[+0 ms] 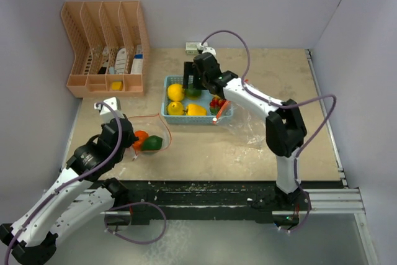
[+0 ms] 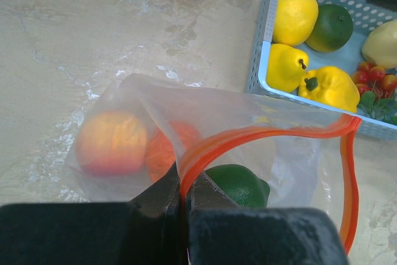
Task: Place the food in the zip-top bag and seal the zipper
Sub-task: Pick up the fake fruit from the bin.
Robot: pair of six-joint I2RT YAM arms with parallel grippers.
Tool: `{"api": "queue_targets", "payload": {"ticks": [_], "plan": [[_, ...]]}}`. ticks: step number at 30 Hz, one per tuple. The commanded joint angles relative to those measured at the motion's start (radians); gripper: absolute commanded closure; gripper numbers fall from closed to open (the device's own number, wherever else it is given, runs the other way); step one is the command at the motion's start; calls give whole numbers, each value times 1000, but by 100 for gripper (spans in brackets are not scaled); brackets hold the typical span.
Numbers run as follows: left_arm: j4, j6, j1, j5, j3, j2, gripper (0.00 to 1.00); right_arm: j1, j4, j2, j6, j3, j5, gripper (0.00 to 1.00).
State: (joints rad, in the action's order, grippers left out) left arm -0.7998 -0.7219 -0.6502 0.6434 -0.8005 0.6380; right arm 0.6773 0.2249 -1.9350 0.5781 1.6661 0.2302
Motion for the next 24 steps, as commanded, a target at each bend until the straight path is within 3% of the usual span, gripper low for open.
{"api": "queue_targets", "payload": {"ticks": [1,12,19,21,24], "plan": [[16,14,4,23,-44,-1,100,-1,12,-103,-120,129,55,0],[2,20,4,21,-49,8,100,-31,58,-325,-131,257,122,1],[-23,16,3,29,-58,-8,100,-36,-73,-367,-131,171,50,5],[-30,16,3,31,-65,-6,100,-35,-103,-369,-122,151,31,9],[-36,16,3,33,-71,-3,100,-35,-102,-363,-109,137,26,28]]}}
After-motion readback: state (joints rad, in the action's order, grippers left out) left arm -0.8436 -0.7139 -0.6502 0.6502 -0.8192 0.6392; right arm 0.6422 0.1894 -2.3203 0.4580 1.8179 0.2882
